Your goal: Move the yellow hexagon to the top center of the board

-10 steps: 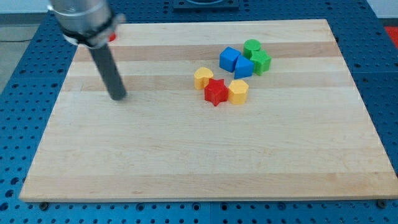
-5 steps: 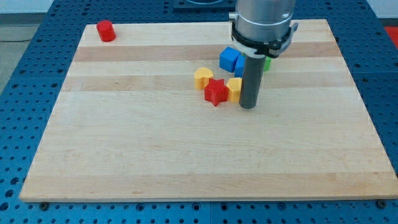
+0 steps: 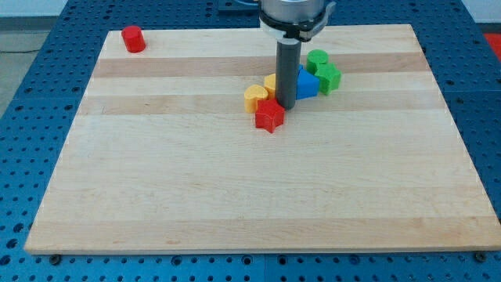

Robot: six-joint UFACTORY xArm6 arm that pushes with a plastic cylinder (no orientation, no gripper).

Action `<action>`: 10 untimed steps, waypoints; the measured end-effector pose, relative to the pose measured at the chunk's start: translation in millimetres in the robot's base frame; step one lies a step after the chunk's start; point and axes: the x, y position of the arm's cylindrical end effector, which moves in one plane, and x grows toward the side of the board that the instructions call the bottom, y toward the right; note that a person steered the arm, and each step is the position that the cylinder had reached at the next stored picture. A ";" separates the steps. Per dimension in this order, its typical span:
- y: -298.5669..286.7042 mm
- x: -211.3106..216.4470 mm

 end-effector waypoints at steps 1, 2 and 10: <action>-11.0 -7.9; -30.6 -10.5; -18.4 -72.5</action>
